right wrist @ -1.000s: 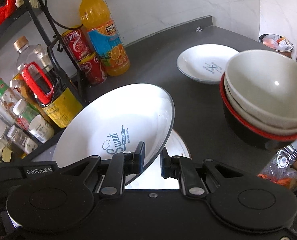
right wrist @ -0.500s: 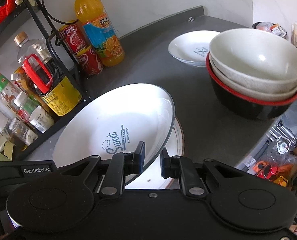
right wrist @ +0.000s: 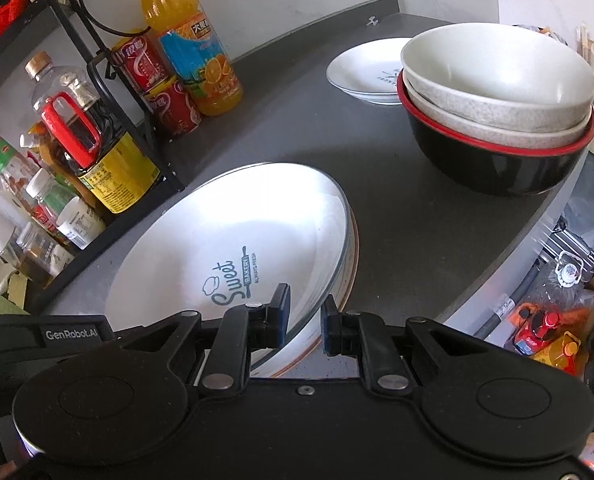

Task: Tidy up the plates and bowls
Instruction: 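Lift the Sweet plate with both grippers and lower it onto the flower-print plate, then open both grippers and release the Sweet plate on the flower-print plate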

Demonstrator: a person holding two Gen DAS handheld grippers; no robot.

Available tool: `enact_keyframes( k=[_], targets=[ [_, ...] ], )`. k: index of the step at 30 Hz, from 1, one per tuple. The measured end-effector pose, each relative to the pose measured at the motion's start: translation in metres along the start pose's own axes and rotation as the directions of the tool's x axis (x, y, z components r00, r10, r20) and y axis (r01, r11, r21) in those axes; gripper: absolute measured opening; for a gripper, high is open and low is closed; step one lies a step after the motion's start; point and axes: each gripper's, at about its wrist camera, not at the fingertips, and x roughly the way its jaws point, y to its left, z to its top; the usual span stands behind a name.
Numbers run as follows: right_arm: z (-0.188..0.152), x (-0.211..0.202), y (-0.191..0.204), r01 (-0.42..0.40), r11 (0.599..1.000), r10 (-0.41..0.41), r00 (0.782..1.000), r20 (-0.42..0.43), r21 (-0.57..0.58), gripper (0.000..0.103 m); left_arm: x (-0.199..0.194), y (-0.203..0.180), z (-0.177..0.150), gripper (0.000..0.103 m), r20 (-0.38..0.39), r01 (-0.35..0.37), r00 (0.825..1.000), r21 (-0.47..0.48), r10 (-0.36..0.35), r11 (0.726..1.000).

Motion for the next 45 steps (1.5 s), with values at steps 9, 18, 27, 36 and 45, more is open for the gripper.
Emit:
enact_keyframes(
  k=[9,18,27,36,45],
  targets=[
    [-0.001,0.000,0.001,-0.001,1.000,0.001,1.000,0.003,-0.022,0.016,0.004,0.001,-0.002,0.016,-0.003,-0.006,1.000,0.006,0.006,1.000],
    [0.000,0.003,0.002,-0.017,0.999,0.016,1.000,-0.025,-0.031,0.018,0.005,-0.001,-0.003,0.017,0.015,-0.032,0.999,0.035,0.032,0.999],
    [0.006,0.002,-0.002,-0.038,0.999,0.041,0.993,-0.107,0.030,0.018,0.010,-0.002,0.000,0.018,0.023,-0.059,0.998,0.047,0.058,0.997],
    [0.005,-0.007,-0.005,-0.036,0.998,0.044,0.986,-0.164,0.051,0.023,0.016,-0.002,0.001,0.017,0.012,-0.071,0.997,0.065,0.070,0.995],
    [0.008,-0.010,-0.012,-0.044,0.998,0.049,0.991,-0.127,0.038,0.023,0.019,-0.010,0.001,0.017,0.005,-0.087,0.996,0.092,0.087,0.992]
  ],
)
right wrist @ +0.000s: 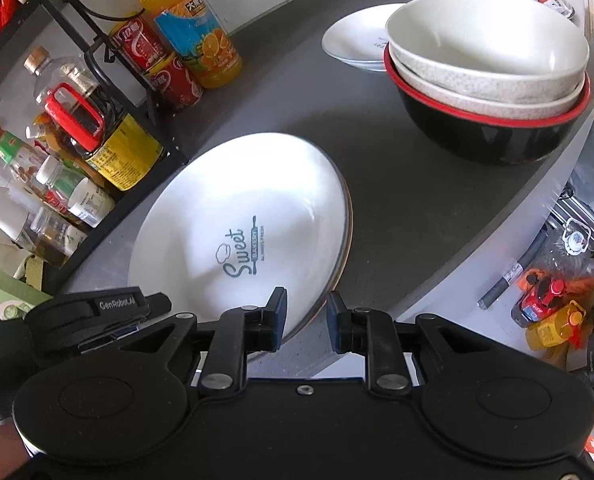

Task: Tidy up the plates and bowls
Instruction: 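Open both grippers and release the Sweet plate on the flower-print plate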

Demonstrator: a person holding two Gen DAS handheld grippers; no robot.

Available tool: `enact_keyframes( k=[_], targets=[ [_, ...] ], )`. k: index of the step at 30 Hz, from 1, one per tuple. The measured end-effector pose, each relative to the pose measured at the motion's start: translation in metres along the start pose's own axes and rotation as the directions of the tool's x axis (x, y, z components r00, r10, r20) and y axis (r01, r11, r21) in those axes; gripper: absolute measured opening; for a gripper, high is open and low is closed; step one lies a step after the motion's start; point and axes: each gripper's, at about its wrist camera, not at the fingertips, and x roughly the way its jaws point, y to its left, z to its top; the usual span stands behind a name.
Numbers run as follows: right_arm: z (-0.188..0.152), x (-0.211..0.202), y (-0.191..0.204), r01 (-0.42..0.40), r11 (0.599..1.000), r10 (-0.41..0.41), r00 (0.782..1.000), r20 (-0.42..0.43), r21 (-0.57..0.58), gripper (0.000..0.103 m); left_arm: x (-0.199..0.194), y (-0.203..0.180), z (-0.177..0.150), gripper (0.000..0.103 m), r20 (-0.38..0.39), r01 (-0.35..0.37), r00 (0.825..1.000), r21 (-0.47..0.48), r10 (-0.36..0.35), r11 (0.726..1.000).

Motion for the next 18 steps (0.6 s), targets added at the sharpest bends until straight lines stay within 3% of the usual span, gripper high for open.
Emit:
enact_keyframes(
  k=[5,10,12,15,18],
  targets=[
    [0.001,0.003,-0.001,0.002,1.000,-0.002,1.000,0.002,0.007,0.023,-0.011,-0.006,0.004,0.020,0.027,-0.031,0.999,0.069,0.029,0.997],
    [-0.001,0.002,-0.001,0.000,1.000,0.000,1.000,0.000,0.018,0.024,-0.024,-0.006,0.010,0.040,0.042,-0.039,0.998,0.069,0.037,0.997],
    [-0.001,-0.001,0.000,-0.001,1.000,0.001,1.000,0.004,0.015,0.030,-0.030,-0.006,0.012,0.052,0.047,-0.042,0.998,0.071,0.039,0.997],
    [0.000,-0.005,0.001,0.005,1.000,-0.005,1.000,0.012,0.013,0.042,-0.035,-0.005,0.016,0.062,0.036,-0.017,0.999,0.072,0.015,0.997],
    [0.003,-0.010,0.001,0.012,1.000,-0.012,1.000,0.025,0.015,0.048,-0.042,-0.009,0.018,0.070,0.028,-0.005,1.000,0.075,0.003,0.997]
  ],
)
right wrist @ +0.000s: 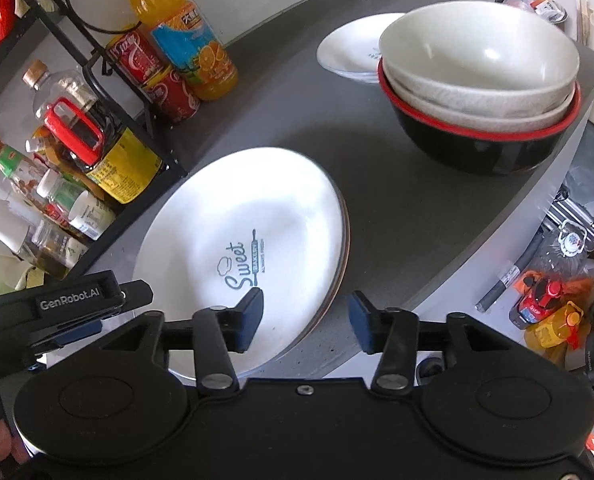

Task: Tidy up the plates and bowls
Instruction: 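Open both grippers and release the Sweet plate on the flower-print plate, then move both grippers to the Bakery-print white plate by the wall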

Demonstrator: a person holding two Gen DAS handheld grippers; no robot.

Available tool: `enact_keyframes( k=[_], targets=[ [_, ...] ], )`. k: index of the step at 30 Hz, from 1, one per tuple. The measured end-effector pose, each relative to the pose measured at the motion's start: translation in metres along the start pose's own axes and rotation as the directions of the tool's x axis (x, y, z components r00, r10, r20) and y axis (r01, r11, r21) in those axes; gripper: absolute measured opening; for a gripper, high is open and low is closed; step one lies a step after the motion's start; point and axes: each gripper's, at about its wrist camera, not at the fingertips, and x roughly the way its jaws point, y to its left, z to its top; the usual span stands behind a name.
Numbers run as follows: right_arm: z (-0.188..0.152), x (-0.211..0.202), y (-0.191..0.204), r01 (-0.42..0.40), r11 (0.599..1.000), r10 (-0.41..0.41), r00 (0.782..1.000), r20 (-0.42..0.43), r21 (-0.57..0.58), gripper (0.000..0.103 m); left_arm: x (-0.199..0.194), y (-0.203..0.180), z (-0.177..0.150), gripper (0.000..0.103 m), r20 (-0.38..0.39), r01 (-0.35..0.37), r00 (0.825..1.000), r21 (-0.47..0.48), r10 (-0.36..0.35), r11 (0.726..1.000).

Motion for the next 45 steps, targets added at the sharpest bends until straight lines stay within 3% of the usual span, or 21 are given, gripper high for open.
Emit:
enact_keyframes(
  k=[4,6,12,28,45],
  targets=[
    [0.007,-0.006,-0.002,-0.001,1.000,0.001,1.000,0.004,0.000,0.052,-0.008,-0.005,0.007,0.073,0.001,0.023,1.000,-0.013,-0.023,1.000],
    [0.010,-0.008,-0.001,-0.001,1.000,0.001,1.000,0.004,-0.001,0.061,-0.011,-0.009,0.010,0.077,-0.001,0.033,0.999,-0.015,-0.033,0.999],
    [0.024,-0.020,-0.004,0.001,1.000,-0.001,1.000,0.012,-0.012,0.073,-0.015,-0.028,0.024,0.080,0.002,0.060,0.998,0.014,-0.060,0.998],
    [0.082,-0.038,-0.038,0.034,0.999,-0.036,0.995,0.090,0.024,0.079,-0.010,-0.094,0.068,0.080,0.039,0.145,0.988,0.063,-0.147,0.987],
    [0.179,-0.024,-0.064,0.022,1.000,-0.023,0.991,0.132,0.008,0.080,0.032,-0.152,0.129,0.081,0.020,0.197,0.980,0.066,-0.199,0.978]
  ],
)
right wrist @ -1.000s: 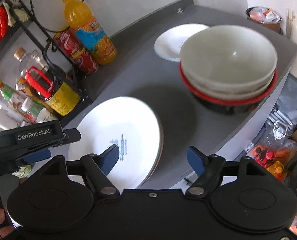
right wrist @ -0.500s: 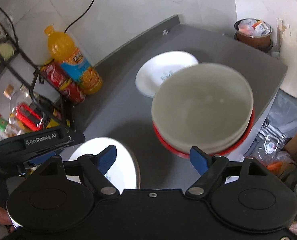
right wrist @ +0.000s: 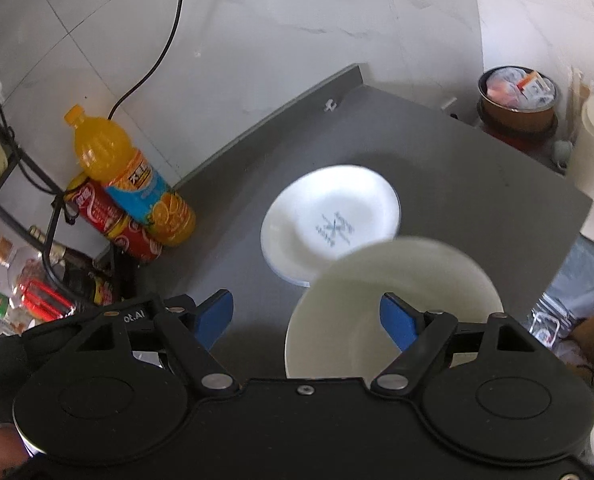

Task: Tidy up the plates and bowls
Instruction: 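Move both grippers to the Bakery-print white plate by the wall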

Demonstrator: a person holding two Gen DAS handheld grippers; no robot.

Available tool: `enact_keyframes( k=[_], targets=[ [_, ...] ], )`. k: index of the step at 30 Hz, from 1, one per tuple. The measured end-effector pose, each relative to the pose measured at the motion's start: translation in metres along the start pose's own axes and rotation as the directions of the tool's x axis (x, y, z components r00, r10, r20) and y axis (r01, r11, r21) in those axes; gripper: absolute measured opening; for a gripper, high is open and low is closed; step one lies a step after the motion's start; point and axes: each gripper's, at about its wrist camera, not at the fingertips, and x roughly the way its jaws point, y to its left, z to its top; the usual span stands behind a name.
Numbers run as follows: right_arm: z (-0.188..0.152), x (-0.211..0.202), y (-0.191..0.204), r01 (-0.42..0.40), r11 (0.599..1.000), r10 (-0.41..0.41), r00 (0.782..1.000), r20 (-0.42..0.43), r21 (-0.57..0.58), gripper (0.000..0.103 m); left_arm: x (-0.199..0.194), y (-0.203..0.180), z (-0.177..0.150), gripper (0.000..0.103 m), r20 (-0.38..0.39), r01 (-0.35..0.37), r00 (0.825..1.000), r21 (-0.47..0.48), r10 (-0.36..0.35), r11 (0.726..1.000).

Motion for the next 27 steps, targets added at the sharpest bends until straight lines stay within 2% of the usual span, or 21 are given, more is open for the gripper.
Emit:
enact_keyframes(
  k=[6,13,16,20,25,27],
  targets=[
    [0.032,0.028,-0.004,0.013,0.999,-0.014,0.999,-0.029,-0.037,0.080,0.029,-0.012,0.024,0.080,-0.014,-0.006,1.000,-0.006,0.006,1.000],
    [0.067,0.061,-0.023,0.046,0.999,-0.046,0.998,-0.050,-0.012,0.079,0.068,-0.021,0.044,0.077,-0.049,-0.009,0.999,-0.028,0.007,1.000],
    [0.079,0.081,-0.033,0.059,0.998,-0.060,0.995,-0.080,-0.013,0.079,0.086,-0.023,0.050,0.071,-0.073,-0.015,0.997,-0.045,0.012,0.999],
    [0.092,0.107,-0.050,0.077,0.997,-0.075,0.989,-0.128,0.013,0.075,0.110,-0.021,0.056,0.055,-0.111,-0.016,0.994,-0.088,0.006,0.996],
    [0.099,0.138,-0.067,0.099,0.995,-0.092,0.975,-0.201,0.027,0.073,0.138,-0.019,0.065,0.044,-0.147,-0.031,0.989,-0.144,0.010,0.989],
    [0.101,0.152,-0.074,0.111,0.993,-0.101,0.967,-0.236,0.032,0.069,0.148,-0.018,0.067,0.033,-0.161,-0.039,0.987,-0.157,0.014,0.987]
  ],
)
